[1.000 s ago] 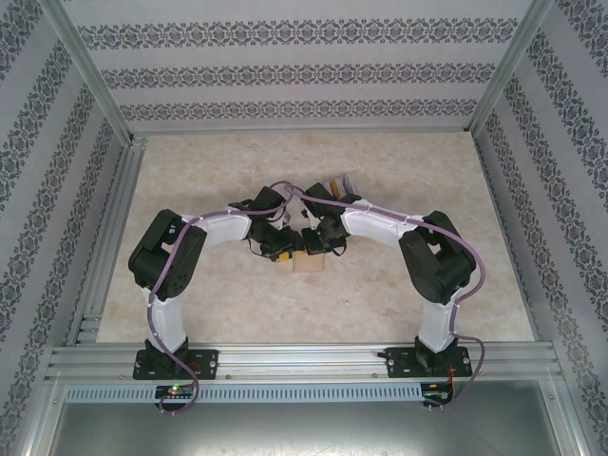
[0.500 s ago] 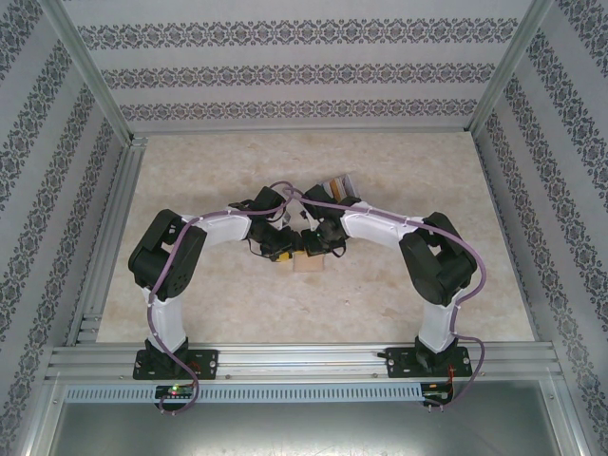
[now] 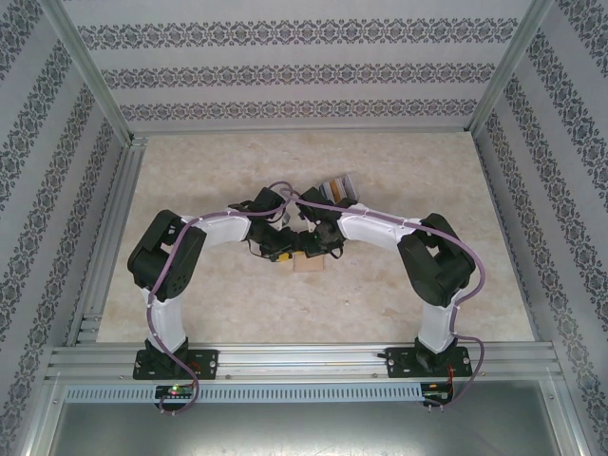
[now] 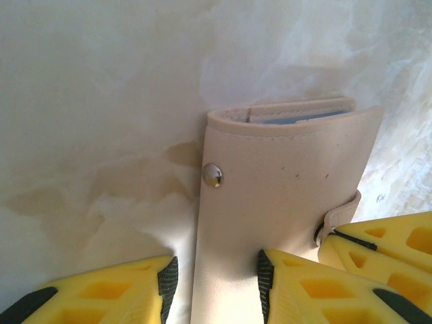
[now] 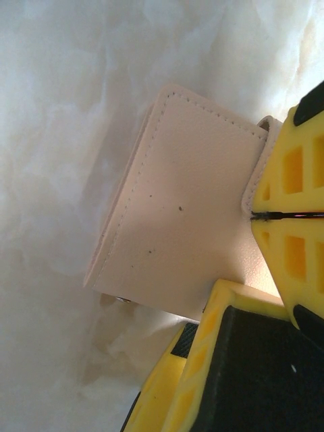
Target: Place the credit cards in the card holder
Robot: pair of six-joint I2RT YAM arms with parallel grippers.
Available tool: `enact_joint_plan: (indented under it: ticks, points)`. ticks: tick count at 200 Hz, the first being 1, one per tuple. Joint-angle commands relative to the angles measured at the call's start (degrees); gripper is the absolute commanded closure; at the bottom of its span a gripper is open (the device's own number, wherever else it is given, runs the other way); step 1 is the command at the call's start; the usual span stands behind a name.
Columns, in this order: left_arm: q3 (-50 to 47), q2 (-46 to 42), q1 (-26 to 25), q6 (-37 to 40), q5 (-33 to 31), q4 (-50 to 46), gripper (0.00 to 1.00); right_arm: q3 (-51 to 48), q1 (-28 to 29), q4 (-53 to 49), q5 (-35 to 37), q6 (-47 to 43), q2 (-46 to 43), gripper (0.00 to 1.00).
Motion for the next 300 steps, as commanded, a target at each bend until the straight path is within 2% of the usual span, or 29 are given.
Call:
enact_joint_plan:
  ticks: [1, 69, 102, 116, 151, 198, 236, 250, 261, 273, 282, 300]
  points:
    - [-1.61, 2.34, -2.54, 0.79, -3.34, 8.89, 0.57, -3.29, 1.30, -0.95, 1.19, -0.32, 3.31, 0.87]
    - [-2.84, -7.13, -1.45, 3.12, -11.94, 5.75, 0.53, -1.09, 0.35, 0.69, 3.91, -2.31, -7.09, 0.70]
    - [-5.33, -13.63, -0.38, 3.80, -17.50, 4.81, 0.52, -2.95, -0.52, 2.05, 5.94, -2.79, -12.15, 0.61]
    - [-6.43, -16.67, 0.12, 4.13, -20.38, 4.21, 0.51, -4.92, -0.88, 3.29, 8.00, -3.03, -15.47, 0.60]
    - [-9.22, -24.84, 1.94, 5.38, -28.48, 2.11, 0.48, -10.93, -3.88, 6.59, 12.00, -4.41, -24.95, 0.53]
    - [-11.34, -34.45, 7.32, 7.47, -34.30, -1.66, 0.43, -16.67, -10.40, 7.54, 17.33, -7.72, -37.18, 0.45]
    - [-12.27, -40.56, 12.11, 9.06, -38.57, -5.41, 0.33, -21.18, -17.02, 9.22, 20.34, -8.60, -47.60, 0.34]
    - [-12.13, -41.74, 13.70, 9.53, -40.77, -7.19, 0.29, -22.47, -20.22, 9.80, 20.46, -8.17, -50.29, 0.27]
    - [-12.10, -42.38, 15.06, 9.69, -43.28, -8.43, 0.21, -23.47, -22.99, 10.45, 20.44, -7.62, -52.14, 0.19]
    - [-12.09, -42.88, 16.76, 9.64, -45.75, -9.44, 0.00, -24.60, -26.15, 11.63, 20.43, -6.64, -53.60, 0.07]
    - [-12.10, -43.07, 18.25, 9.49, -47.47, -10.04, 0.01, -25.54, -28.46, 13.04, 20.08, -6.11, -54.29, 0.02]
    - [-12.37, -43.01, 21.19, 9.54, -49.64, -10.30, 0.01, -26.75, -31.70, 15.58, 21.39, -5.53, -54.28, 0.02]
